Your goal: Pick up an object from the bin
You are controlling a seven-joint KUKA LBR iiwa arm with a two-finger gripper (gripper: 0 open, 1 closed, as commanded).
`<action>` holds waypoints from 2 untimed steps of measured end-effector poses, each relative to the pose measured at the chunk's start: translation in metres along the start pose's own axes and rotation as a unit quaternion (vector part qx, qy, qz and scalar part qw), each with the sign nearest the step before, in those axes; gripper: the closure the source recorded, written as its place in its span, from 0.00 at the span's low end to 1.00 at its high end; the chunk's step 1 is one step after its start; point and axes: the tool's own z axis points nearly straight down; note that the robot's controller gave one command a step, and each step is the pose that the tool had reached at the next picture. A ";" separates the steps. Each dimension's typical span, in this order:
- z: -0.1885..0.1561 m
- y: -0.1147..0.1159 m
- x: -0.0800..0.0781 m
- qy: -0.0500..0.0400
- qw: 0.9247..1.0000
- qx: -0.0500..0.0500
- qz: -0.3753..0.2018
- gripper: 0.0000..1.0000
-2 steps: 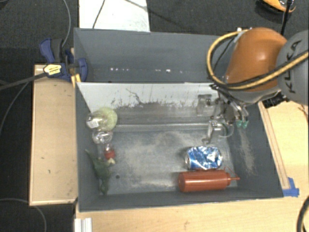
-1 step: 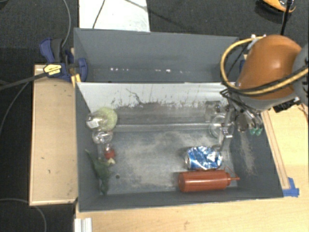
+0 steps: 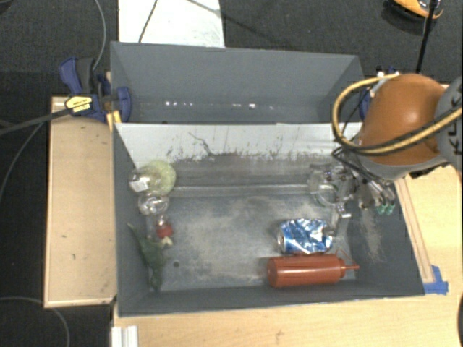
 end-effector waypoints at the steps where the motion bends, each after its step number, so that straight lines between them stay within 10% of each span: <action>1: 0.063 -0.030 0.016 0.000 0.999 -0.003 -0.036 0.00; 2: 0.094 -0.043 0.025 -0.006 1.000 0.002 -0.017 0.00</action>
Offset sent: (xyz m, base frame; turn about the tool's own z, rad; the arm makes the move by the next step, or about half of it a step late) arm -0.0238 -0.0423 -0.1021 -0.0350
